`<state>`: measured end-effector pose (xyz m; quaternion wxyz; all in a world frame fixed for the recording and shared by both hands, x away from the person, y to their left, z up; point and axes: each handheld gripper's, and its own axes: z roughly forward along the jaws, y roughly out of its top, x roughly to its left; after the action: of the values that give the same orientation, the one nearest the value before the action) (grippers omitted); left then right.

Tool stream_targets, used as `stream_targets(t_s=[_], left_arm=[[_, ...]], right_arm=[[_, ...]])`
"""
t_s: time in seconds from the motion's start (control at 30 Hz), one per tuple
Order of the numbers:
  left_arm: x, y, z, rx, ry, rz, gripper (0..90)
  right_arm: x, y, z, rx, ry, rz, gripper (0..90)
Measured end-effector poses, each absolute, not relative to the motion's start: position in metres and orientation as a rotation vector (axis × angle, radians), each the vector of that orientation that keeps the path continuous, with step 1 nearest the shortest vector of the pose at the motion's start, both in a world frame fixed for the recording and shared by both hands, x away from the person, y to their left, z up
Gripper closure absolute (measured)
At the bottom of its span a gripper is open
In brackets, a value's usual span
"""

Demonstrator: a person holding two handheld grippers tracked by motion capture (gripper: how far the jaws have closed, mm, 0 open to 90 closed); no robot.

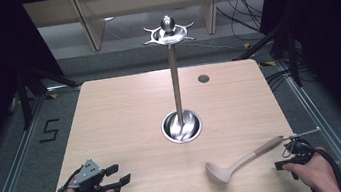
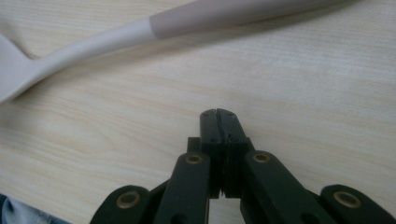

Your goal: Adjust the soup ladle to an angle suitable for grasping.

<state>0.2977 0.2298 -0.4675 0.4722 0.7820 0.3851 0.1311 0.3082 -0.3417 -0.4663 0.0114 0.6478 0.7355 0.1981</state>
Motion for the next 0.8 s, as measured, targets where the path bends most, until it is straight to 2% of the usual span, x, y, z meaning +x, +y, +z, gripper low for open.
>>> stream_targets(t_s=[0.1,0.13,0.17,0.8], left_arm=[[0.299,0.229,-0.469,1.904,0.939,0.305,39.2],[0.3,0.229,-0.469,1.9,0.939,0.303,39.2],[0.3,0.229,-0.468,1.911,0.945,0.31,39.2],[0.299,0.23,-0.469,1.901,0.939,0.289,39.0]], right_arm=[[0.312,-0.341,-0.464,2.025,2.289,0.569,90.0],[0.311,-0.331,-0.463,2.197,2.15,0.557,90.0],[0.32,-0.34,-0.464,2.051,2.263,0.527,90.0],[0.357,-0.337,-0.468,2.062,2.252,0.37,90.0]])
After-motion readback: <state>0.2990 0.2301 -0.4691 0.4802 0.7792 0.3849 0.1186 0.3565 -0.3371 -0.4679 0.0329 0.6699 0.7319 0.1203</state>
